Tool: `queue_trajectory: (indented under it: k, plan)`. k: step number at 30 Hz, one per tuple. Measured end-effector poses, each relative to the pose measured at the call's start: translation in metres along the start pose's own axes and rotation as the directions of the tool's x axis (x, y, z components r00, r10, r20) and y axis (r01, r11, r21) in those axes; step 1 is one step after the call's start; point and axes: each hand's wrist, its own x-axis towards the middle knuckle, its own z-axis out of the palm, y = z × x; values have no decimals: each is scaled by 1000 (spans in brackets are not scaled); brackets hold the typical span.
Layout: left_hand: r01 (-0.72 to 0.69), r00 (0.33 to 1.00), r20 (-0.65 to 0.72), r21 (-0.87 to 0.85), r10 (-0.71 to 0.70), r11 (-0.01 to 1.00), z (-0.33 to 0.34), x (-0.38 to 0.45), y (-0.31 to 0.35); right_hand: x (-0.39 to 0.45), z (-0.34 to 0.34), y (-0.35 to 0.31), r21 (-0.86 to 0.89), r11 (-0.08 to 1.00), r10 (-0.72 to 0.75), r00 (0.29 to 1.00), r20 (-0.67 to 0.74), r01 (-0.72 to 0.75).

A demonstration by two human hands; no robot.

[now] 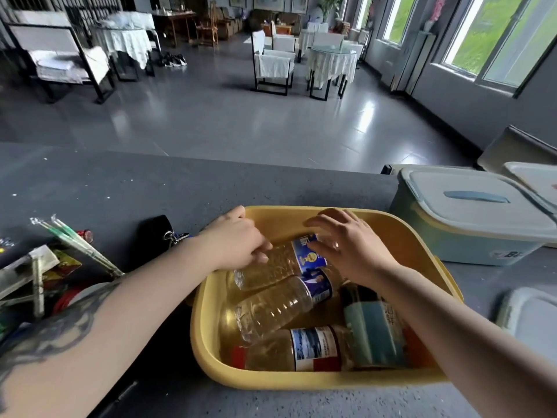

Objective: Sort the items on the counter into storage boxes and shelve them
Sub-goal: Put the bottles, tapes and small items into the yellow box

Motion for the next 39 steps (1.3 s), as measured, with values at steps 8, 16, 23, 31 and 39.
queue_trajectory:
  k: [8,16,23,31,39]
  plan:
    - [-70,991,125,163,49,984,2,0,12,1,19,22,-54,994,107,979,172,-99]
    - [-97,995,43,58,94,994,5,-4,33,-4,19,21,-71,988,149,969,198,-137]
    - [-251,967,-23,55,253,966,22,-9,57,-33,-6,31,-300,808,582,764,279,-507]
    - [-275,961,51,150,270,950,25,-8,63,-43,-15,12,-225,850,527,767,366,-477]
    - [-319,933,186,28,308,947,17,-8,52,-76,-77,17,-120,932,342,940,-17,-341]
